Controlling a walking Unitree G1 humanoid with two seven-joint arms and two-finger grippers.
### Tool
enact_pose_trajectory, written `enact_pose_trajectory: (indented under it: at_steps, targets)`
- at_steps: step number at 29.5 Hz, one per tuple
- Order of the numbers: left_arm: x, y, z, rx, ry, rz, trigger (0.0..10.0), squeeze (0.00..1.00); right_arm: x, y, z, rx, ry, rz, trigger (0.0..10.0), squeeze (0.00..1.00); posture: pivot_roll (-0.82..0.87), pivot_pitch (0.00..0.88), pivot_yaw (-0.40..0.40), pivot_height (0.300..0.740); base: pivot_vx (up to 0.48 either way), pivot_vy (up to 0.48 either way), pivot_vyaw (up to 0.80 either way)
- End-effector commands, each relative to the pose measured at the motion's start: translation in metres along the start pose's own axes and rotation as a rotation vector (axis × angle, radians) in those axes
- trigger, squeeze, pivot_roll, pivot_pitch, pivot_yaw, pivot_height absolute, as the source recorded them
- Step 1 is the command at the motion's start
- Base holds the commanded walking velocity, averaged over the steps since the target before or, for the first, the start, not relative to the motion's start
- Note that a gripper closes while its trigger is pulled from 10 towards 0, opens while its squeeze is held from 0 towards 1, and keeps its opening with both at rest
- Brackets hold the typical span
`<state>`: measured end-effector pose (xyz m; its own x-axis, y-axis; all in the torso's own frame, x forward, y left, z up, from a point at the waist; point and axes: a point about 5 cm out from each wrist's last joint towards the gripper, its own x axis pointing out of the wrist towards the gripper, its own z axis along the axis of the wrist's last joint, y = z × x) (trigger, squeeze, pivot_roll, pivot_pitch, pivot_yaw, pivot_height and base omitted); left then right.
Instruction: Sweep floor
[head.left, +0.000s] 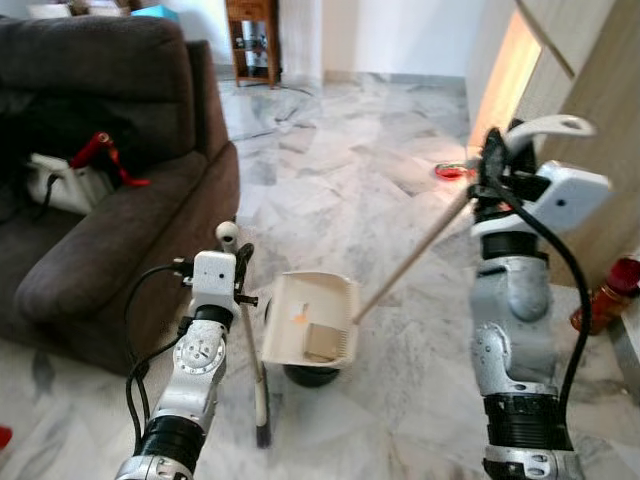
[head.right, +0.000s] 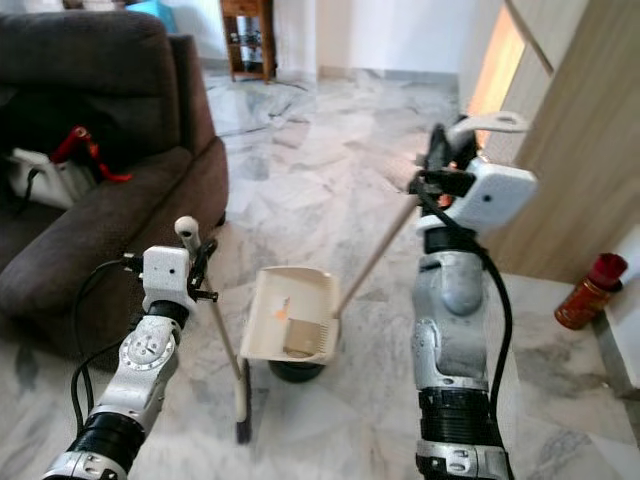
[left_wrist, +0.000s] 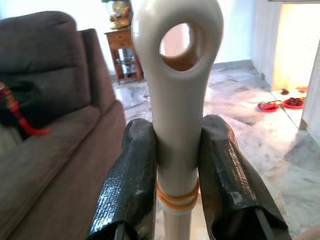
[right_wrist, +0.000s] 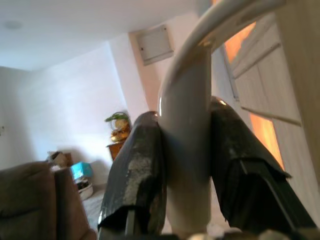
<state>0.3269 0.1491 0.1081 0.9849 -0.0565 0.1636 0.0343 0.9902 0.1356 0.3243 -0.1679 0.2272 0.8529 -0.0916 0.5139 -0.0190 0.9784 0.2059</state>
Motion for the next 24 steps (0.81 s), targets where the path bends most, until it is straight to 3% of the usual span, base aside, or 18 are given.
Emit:
enact_pose_trajectory:
  at_steps: [1, 24]
  targets:
    - [0.0055, -0.002, 0.0137, 0.005, -0.068, -0.01, 10.0, 0.0, 0.0057, -0.0004, 0.0175, 0.018, -0.085, -0.005, 10.0, 0.0, -0.06, 0.0, 0.034, 0.74, 0.27, 0.0, 0.0]
    - [0.0063, -0.0024, 0.0148, 0.006, -0.074, -0.016, 10.0, 0.0, 0.0058, 0.0019, 0.0159, 0.027, -0.079, 0.009, 10.0, 0.0, -0.05, 0.0, 0.036, 0.74, 0.27, 0.0, 0.0]
